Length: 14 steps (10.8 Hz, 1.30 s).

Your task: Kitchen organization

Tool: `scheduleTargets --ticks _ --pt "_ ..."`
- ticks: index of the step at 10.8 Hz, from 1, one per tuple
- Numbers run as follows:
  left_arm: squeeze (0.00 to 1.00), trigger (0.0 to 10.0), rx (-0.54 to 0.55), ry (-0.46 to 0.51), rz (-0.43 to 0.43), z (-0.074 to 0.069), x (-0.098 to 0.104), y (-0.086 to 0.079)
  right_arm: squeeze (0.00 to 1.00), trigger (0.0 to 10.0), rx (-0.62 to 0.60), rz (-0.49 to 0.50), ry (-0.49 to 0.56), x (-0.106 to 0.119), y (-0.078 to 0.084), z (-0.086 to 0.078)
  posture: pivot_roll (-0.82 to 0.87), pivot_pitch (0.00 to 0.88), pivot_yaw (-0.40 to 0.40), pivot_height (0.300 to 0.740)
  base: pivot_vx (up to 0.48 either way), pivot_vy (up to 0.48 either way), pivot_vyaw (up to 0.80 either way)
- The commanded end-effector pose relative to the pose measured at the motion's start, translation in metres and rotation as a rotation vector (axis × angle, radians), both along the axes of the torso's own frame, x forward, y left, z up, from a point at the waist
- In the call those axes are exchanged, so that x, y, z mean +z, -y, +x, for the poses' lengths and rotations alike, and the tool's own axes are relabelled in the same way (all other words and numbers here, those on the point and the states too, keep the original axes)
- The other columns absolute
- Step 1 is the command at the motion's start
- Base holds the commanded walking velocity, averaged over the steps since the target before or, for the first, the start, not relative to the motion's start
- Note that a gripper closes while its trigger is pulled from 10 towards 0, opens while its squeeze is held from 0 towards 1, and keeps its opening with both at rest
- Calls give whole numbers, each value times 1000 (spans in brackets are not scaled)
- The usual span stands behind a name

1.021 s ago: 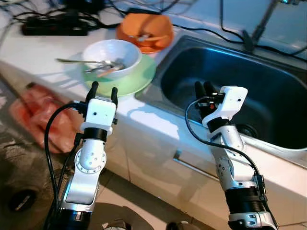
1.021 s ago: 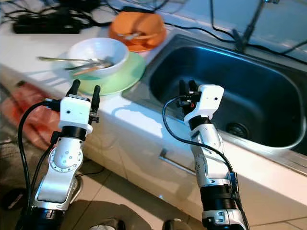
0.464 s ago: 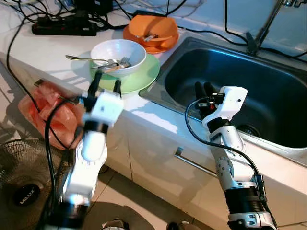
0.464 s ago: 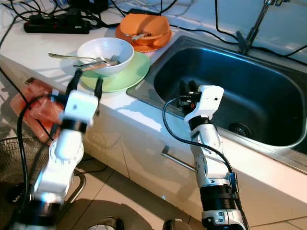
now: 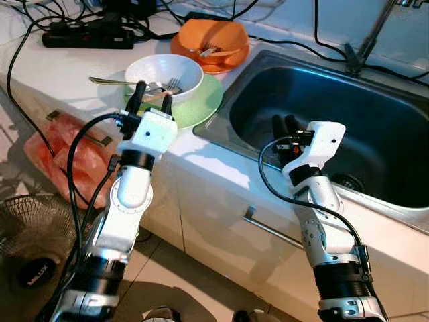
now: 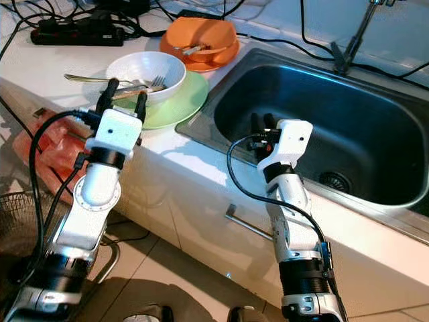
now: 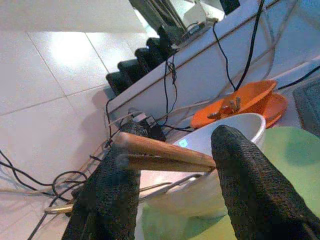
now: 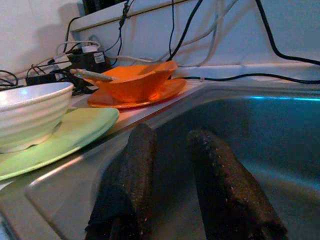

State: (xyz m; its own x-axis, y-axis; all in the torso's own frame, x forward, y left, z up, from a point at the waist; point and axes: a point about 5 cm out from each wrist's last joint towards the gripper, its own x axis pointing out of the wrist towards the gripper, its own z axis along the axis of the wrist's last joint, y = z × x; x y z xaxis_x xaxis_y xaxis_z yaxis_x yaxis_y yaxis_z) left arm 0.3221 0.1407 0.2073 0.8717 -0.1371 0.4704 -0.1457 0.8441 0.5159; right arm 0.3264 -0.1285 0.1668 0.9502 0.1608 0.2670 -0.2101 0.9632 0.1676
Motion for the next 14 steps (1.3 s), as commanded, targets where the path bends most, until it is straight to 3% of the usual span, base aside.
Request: scheduleTargets --ticks 1,2,3,11,12,13,14 --pt "0 10000 -10 12 17 2 2 4 0 10000 -13 8 6 1 3 1 46 114 -18 740 0 0 0" --pt "0 2706 -16 12 13 5 3 6 0 10000 -14 8 5 1 3 1 43 113 -17 740 0 0 0" --pt "0 0 -25 21 11 6 4 8 0 10000 -17 8 6 1 3 1 45 112 -18 740 0 0 0" --pt "0 0 -93 112 -9 1 24 19 0 10000 -14 8 7 1 2 1 49 112 -19 740 0 0 0" --pt "0 2314 -111 113 -15 0 24 22 0 10000 -13 9 6 1 1 2 47 102 -15 740 0 0 0" --pt "0 10000 -122 109 -18 0 23 24 0 10000 -12 9 7 0 1 2 47 102 -15 740 0 0 0" --pt "0 10000 -130 108 -19 0 23 25 0 10000 -12 9 7 0 1 2 47 102 -15 740 0 0 0"
